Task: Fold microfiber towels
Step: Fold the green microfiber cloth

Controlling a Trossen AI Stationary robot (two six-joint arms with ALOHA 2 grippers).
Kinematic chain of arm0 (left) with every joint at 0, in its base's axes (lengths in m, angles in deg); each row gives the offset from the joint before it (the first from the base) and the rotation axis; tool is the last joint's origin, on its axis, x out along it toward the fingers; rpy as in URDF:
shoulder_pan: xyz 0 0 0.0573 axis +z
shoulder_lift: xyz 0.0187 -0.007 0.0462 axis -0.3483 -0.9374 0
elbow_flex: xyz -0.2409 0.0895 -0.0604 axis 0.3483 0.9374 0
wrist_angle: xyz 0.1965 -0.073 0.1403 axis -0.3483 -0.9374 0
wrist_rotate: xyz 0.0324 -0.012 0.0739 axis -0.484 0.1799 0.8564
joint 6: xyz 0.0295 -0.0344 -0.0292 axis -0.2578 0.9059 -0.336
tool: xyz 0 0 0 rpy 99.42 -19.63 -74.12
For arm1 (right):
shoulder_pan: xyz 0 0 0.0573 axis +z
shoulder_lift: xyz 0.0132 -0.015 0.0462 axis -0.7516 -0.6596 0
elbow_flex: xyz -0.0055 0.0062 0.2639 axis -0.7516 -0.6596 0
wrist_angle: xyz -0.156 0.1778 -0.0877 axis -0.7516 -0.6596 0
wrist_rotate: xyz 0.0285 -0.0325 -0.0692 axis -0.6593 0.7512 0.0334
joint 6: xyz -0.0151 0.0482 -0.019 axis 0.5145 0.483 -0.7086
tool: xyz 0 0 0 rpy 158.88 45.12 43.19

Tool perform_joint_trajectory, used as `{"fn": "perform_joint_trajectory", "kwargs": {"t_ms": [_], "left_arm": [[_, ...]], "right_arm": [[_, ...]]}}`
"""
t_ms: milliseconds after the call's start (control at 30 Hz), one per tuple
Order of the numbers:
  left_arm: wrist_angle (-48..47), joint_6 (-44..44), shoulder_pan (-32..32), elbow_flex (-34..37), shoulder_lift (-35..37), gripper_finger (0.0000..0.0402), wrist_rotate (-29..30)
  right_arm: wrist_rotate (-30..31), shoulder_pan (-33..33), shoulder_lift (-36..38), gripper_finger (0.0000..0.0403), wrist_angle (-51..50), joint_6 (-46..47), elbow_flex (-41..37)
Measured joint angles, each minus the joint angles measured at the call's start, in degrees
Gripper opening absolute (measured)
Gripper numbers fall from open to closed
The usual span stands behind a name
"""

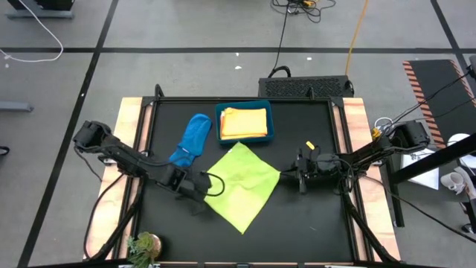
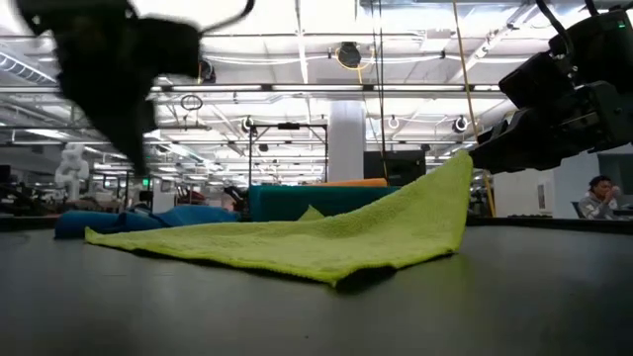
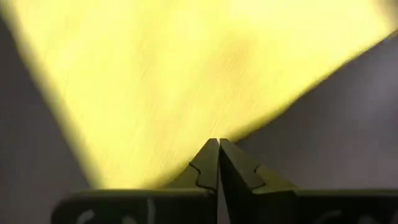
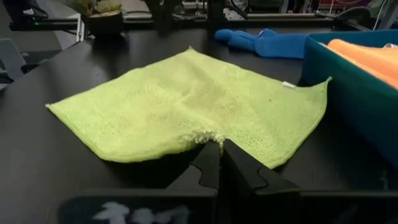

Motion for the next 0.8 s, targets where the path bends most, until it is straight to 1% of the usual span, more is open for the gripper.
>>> {"fn": "perform_joint_trajectory", "kwargs": {"t_ms": [67, 133, 267, 333, 367, 467, 633, 733, 800], "left_arm": [[9.1, -5.0, -0.6, 0.0, 0.0, 0.0009, 3.5], [20.4, -11.2, -1.6, -0.2, -1.1, 0.0005, 6.7], [40.0, -23.9, -3.4, -0.1, -7.1, 0.0011, 7.2], [48.3, -27.5, -3.8, -0.2, -10.9, 0.0025, 7.2], [50.5, -27.9, -3.9, -0.2, -12.8, 0.0035, 7.2], [54.0, -26.1, -3.8, -0.2, -18.2, 0.0075, 6.0], [54.7, -24.3, -4.1, -2.7, -23.5, 0.0149, 4.3], [53.2, -25.7, -5.1, -5.9, -25.9, 0.0184, 3.9], [49.3, -26.8, -5.6, -8.6, -27.5, 0.0199, 3.8]], "right_arm": [[0.0, 0.0, 0.0, 0.0000, 0.0, 0.0, 0.0], [0.0, 0.0, 0.0, 0.0000, 0.1, 0.0, 0.0], [0.0, 0.0, 0.0, 0.0000, 0.1, 0.1, 0.0], [0.0, 0.0, 0.0, 0.0000, 0.1, 0.1, 0.0], [-0.1, 0.0, 0.0, 0.0000, 0.2, 0.1, 0.0], [-0.2, 0.0, 0.0, 0.0000, 0.1, 0.1, 0.0], [-0.2, 0.0, 0.0, 0.0000, 0.1, 0.1, 0.0], [-0.2, 0.0, 0.0, 0.0000, 0.3, 0.1, 0.0], [-0.2, -0.1, 0.0, 0.0000, 0.4, 0.1, 0.0]]}}
